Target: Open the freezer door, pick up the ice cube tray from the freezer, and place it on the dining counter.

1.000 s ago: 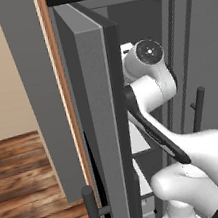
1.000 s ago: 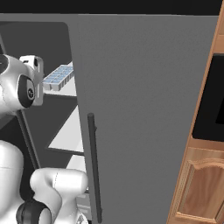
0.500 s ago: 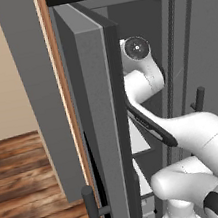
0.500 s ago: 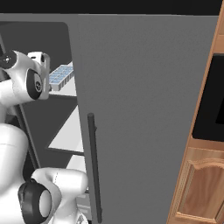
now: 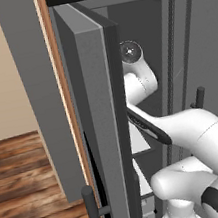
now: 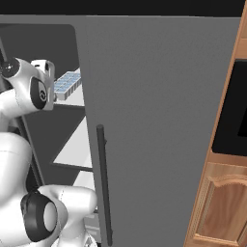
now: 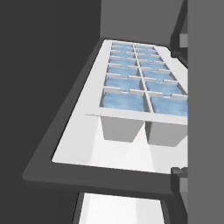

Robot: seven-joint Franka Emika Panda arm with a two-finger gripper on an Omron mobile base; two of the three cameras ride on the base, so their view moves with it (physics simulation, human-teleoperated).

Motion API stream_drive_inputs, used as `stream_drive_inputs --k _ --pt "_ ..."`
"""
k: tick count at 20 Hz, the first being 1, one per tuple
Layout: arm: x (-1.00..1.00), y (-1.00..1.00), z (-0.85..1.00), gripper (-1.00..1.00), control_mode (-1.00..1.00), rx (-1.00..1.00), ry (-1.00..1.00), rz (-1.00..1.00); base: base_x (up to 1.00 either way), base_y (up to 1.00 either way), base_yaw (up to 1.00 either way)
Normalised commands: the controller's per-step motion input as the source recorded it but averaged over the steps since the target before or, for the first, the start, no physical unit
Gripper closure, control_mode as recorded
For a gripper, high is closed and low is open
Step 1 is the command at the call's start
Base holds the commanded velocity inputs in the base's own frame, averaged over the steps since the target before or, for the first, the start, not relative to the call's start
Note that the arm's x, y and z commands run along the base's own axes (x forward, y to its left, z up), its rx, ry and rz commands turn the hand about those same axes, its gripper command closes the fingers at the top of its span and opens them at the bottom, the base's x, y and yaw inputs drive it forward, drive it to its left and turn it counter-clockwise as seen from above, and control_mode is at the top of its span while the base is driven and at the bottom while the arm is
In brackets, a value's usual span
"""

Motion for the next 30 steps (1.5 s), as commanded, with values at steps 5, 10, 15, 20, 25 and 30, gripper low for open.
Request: stream_drive_inputs --k 5,10,15,20,25,30 --pt "0.19 0.02 -0.08 -1.00 -1.00 0.00 -0.10 0.00 0.00 0.00 0.00" --pt "0.24 0.00 -0.08 -1.00 -1.00 0.00 -0.08 0.00 0.00 0.00 0.00" --pt "0.26 0.00 -0.04 -1.00 -1.00 0.00 -0.01 0.00 0.00 0.00 0.00" --pt "0.29 0.00 0.00 -1.00 -1.00 0.00 0.00 0.00 0.00 0.00 0.00" --pt "0.10 0.00 0.00 -1.00 -1.00 0.00 0.00 0.00 0.00 0.00 0.00" --pt "0.00 0.00 0.00 -1.00 -1.00 0.00 0.00 0.00 0.00 0.00 0.00"
